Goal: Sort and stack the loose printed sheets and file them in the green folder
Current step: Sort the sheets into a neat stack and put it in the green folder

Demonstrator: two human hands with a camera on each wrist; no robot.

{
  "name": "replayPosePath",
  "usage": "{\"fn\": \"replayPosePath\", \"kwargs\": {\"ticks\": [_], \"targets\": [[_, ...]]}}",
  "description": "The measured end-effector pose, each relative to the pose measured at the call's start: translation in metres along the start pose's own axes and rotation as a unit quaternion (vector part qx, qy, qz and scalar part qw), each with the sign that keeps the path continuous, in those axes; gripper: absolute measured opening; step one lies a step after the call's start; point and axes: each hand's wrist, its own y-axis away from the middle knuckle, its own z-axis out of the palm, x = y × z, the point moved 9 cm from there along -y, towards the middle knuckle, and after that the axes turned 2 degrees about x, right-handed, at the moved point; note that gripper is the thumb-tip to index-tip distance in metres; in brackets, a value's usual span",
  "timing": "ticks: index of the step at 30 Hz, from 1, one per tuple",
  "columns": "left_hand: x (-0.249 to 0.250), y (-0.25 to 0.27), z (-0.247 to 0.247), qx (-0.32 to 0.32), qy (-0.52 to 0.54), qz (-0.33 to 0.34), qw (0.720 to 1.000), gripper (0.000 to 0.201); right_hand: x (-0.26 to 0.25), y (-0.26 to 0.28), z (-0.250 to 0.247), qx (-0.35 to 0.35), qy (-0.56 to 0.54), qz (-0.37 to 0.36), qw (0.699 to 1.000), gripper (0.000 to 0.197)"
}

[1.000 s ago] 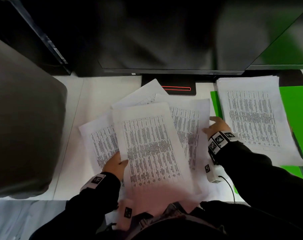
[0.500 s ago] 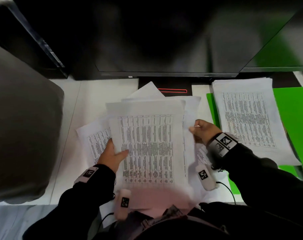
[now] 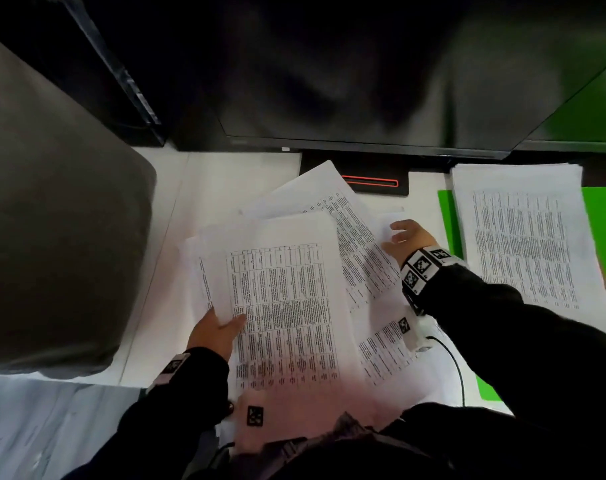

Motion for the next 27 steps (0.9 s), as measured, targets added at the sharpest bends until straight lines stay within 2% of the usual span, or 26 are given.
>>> {"fn": "replayPosePath", "kwargs": {"ticks": [2,4,6,9,12,16,19,23,27], "targets": [[-0.007,0.0,0.0,0.003,-0.007,-0.004,1.0,0.034,-0.002,-0.001,0.009,-0.021,0.077,0.012,0.997,0.071],[-0.012,-0.001,0.001,0.003,0.015,-0.015,1.0,0.035,-0.001,0.0,0.015,-0.04,0.098,0.026,0.994,0.081],[-0.015,-0.001,0.0,0.007,0.046,-0.023,0.999,0.039,-0.001,0.004,0.02,-0.073,0.107,0.025,0.991,0.073],[-0.009,-0.001,-0.01,0.041,0.075,-0.014,0.996,0.041,-0.003,0.01,0.017,-0.098,0.177,-0.004,0.979,0.047],[-0.003,-0.003,-0.022,0.07,0.044,0.008,0.996,0.039,0.003,0.016,0.003,-0.072,0.166,-0.013,0.983,0.026],[-0.01,-0.01,-0.035,0.097,0.046,-0.009,0.994,0.037,0.014,0.028,-0.022,-0.032,0.128,-0.029,0.991,0.013],[-0.012,-0.017,-0.041,0.104,0.043,-0.019,0.993,0.036,0.023,0.038,-0.042,-0.006,0.085,-0.027,0.996,0.026],[-0.012,-0.026,-0.032,0.065,0.014,-0.03,0.997,0.038,0.027,0.048,-0.068,0.05,0.033,-0.017,0.998,0.035],[-0.007,-0.029,-0.024,0.043,-0.004,-0.028,0.999,0.038,0.019,0.055,-0.099,0.13,-0.032,-0.027,0.991,0.024]]}}
